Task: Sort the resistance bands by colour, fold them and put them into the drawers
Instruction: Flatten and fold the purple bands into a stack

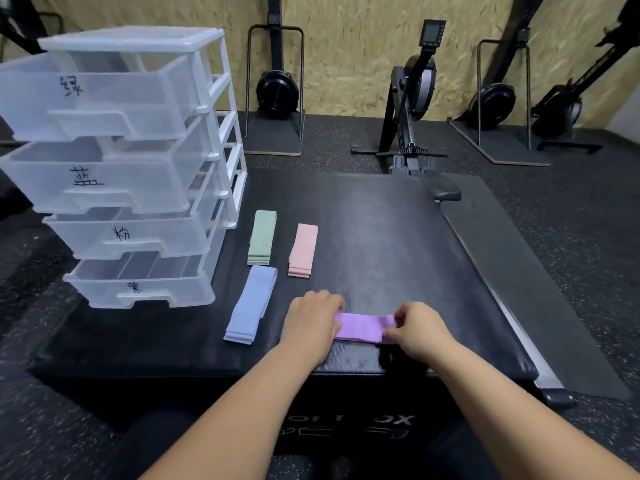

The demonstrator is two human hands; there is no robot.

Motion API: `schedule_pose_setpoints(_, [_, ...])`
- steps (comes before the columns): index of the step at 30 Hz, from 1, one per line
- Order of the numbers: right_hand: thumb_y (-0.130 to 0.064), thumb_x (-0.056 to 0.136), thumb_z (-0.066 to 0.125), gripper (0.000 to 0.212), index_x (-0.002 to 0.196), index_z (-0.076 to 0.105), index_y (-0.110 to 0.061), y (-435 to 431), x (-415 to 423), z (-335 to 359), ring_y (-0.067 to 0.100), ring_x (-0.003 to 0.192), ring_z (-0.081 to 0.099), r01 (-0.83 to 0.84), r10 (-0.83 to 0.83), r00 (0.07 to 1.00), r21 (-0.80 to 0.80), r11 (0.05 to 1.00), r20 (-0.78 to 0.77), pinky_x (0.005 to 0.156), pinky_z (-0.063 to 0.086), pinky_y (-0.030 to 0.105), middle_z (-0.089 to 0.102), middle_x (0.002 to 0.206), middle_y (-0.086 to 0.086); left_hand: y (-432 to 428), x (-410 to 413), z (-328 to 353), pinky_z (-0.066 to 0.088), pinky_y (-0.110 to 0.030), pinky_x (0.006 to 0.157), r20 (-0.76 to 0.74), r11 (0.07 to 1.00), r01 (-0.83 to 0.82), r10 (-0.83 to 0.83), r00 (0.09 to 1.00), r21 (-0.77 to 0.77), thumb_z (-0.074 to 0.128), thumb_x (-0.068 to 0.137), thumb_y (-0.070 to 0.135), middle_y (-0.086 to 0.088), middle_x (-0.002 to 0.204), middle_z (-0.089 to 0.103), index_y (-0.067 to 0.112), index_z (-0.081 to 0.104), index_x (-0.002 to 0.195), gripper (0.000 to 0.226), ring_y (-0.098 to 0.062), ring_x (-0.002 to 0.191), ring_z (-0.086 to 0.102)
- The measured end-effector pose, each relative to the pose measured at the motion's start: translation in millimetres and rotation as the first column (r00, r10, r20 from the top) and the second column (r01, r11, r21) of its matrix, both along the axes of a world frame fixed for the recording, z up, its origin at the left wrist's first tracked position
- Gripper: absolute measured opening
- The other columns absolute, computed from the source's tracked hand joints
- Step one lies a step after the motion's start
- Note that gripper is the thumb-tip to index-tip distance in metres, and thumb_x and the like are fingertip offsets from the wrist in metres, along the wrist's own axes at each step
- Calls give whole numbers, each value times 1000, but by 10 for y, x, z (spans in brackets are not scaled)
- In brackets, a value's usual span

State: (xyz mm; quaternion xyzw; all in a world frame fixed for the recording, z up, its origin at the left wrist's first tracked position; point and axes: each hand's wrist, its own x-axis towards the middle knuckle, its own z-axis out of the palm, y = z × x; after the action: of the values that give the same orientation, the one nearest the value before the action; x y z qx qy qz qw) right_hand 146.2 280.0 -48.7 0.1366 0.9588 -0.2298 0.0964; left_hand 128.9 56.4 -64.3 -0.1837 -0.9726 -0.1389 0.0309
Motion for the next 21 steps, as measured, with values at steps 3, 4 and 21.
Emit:
schedule_pose_setpoints(3, [-28,74,82,24,73,58,-21,-55,3,137,22,74,60,-23,20,995,-30,999,-95,61,44,32,65,74,-4,-11,-16,13,41,-40,104,11,999,51,-50,999,0,65,101,27,3,133,62,29,46,150,52,-25,124,54])
schedule_pose_setpoints(4, [-26,74,81,23,74,59,-21,-74,10,193,20,72,61,-48,38,988,-63,997,-150,60,43,27,65,73,-6,-24,-15,24,41,-40,106,26,998,56,-57,998,14,65,101,24,1,133,63,29,42,154,57,-27,125,54])
schedule_pose_setpoints(21, [-6,94,66,37,108,72,-40,-645,-566,343,14,89,73,-268,85,928,-491,829,-362,89,63,43,77,100,-11,-516,148,142,61,-33,87,464,680,-384,72,883,624,84,87,24,8,96,77,26,72,111,28,-6,79,70])
